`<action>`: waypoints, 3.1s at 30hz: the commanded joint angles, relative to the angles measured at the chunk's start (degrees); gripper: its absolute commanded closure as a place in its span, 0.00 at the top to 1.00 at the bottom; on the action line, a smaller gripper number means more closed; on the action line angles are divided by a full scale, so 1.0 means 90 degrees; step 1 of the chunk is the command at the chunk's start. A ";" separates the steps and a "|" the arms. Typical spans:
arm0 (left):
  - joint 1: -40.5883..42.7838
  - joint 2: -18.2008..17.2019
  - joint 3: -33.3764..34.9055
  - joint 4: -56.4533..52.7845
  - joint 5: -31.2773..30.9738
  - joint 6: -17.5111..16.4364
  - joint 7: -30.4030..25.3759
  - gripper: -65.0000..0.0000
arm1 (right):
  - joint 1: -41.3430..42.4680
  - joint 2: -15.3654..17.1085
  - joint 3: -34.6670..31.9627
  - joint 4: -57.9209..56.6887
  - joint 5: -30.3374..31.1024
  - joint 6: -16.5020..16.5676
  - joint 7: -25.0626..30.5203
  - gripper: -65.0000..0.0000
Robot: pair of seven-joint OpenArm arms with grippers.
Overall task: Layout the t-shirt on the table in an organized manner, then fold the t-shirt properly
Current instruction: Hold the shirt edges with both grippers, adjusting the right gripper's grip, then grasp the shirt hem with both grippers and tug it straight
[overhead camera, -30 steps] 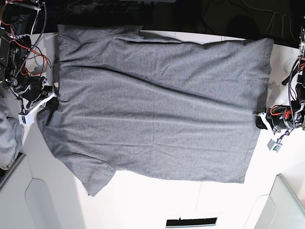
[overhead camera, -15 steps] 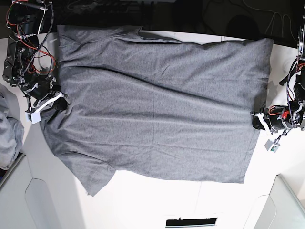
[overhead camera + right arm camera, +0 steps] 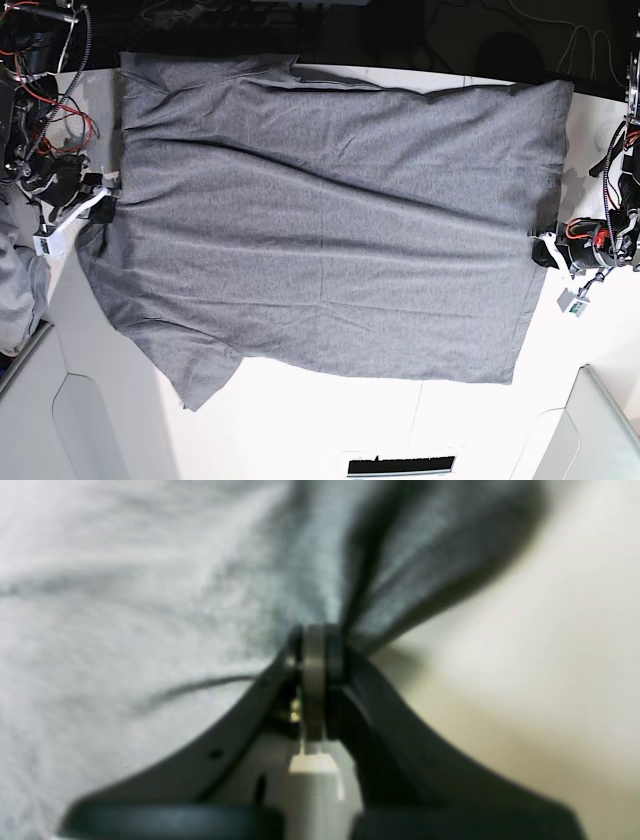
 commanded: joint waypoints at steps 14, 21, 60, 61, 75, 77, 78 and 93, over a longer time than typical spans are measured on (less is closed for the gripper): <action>-0.0121 -0.0138 -0.0024 0.0080 -0.0206 -0.0533 -0.0015 0.00 | 0.0046 0.0520 0.0318 0.0410 0.0821 -0.0022 -0.0427 0.15; 0.0228 -0.0136 -0.0024 0.0607 -0.0894 -0.0533 0.0435 0.00 | -0.0185 0.0151 0.0316 0.0325 0.0753 -0.0022 -0.0352 0.31; 0.0818 -0.0124 -0.0024 0.1350 -0.0709 -0.0533 0.0753 0.00 | -0.0214 0.0580 0.0323 0.0746 0.0772 0.0078 -0.0255 0.00; 0.0818 -0.0124 -0.0024 0.1350 -0.0709 -0.0533 0.0753 0.00 | -0.0211 0.0648 0.0325 0.0746 0.0772 0.0075 -0.0253 0.00; 0.0816 -0.0124 -0.0024 0.1350 -0.0714 -0.0533 0.0789 0.00 | -0.0199 0.0894 0.0420 0.0801 0.1319 0.0068 -0.0318 0.34; 0.0818 -0.0124 -0.0024 0.1350 -0.0714 -0.0533 0.0843 0.00 | -0.0199 0.0886 0.0551 0.0940 0.1596 0.0070 -0.0461 0.34; 0.0818 -0.0124 -0.0024 0.1350 -0.0714 -0.0533 0.0848 0.00 | -0.0199 0.0869 0.0646 0.1047 0.1710 0.0073 -0.0563 0.34; 0.0816 -0.0126 -0.0024 0.1350 -0.0746 -0.0533 0.1049 0.00 | -0.0741 0.0097 0.0457 0.1868 0.2018 0.0265 -0.1375 0.00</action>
